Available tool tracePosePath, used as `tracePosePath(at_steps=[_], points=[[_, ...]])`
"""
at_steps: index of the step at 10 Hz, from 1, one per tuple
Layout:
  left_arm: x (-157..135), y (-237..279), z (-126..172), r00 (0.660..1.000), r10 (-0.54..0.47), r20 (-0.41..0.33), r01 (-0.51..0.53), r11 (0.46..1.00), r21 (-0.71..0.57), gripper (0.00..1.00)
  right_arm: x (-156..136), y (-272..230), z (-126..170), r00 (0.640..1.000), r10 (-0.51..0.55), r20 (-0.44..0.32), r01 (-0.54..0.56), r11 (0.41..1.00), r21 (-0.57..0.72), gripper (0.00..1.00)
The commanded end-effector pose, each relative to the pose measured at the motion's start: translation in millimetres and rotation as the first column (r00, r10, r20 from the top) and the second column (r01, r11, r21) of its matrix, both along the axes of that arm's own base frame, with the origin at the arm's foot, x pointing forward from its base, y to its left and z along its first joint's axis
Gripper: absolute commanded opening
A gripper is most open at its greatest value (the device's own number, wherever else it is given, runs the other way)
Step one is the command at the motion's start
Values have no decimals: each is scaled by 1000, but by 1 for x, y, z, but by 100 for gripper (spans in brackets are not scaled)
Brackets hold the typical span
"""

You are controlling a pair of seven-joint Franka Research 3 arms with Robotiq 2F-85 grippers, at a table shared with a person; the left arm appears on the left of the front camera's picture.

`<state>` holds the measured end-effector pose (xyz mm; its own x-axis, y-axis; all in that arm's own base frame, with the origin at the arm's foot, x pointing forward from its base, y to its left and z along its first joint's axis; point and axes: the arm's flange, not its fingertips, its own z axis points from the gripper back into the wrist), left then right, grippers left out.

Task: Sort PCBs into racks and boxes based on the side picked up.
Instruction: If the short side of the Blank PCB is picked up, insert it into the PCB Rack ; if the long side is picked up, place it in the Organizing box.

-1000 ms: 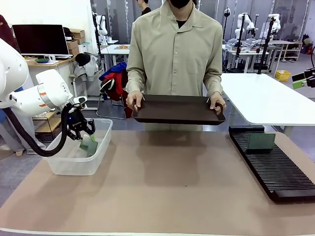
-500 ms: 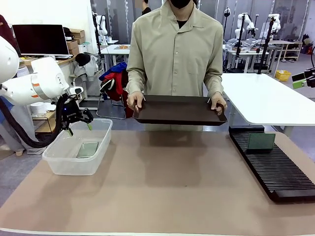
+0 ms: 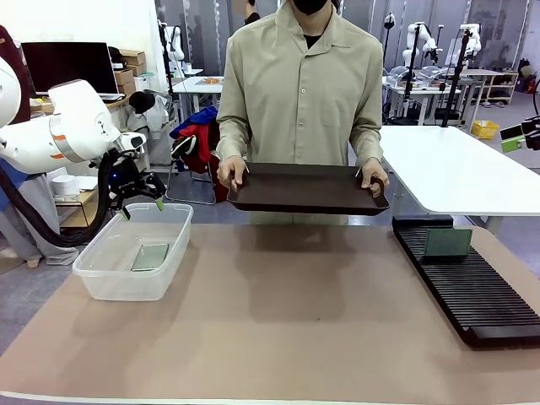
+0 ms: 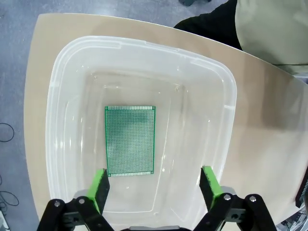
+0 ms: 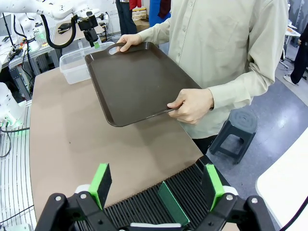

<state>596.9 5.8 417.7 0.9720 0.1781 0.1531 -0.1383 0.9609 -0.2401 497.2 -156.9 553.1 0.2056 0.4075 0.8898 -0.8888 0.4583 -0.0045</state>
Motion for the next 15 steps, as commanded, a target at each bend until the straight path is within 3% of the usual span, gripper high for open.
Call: tracePosePath(at_steps=[1,6,8,10,12,14,15], points=[[3,5,-5,1000,-1,-24,1,1000,0,100,0,1,-1,1000,-6,1,6,1000,-2,100],[2,3,-8,1000,4,-15,-4,1000,-1,100,0,1,-1,1000,-6,1,6,1000,-2,100],[-12,14,29,978,-197,72,191,978,77,100,0,1,-1,1000,-6,1,6,1000,-2,100],[-33,16,61,935,-338,107,323,937,135,100,0,1,-1,1000,-6,1,6,1000,-2,100],[-50,18,91,872,-459,172,437,887,152,100,0,1,-1,1000,-6,1,6,1000,-2,100],[-76,15,127,767,-594,244,579,804,137,100,0,1,-1,1000,-6,1,6,1000,-2,100],[-88,18,143,692,-671,267,657,738,152,100,0,1,-1,1000,-6,1,6,1000,-2,100]])
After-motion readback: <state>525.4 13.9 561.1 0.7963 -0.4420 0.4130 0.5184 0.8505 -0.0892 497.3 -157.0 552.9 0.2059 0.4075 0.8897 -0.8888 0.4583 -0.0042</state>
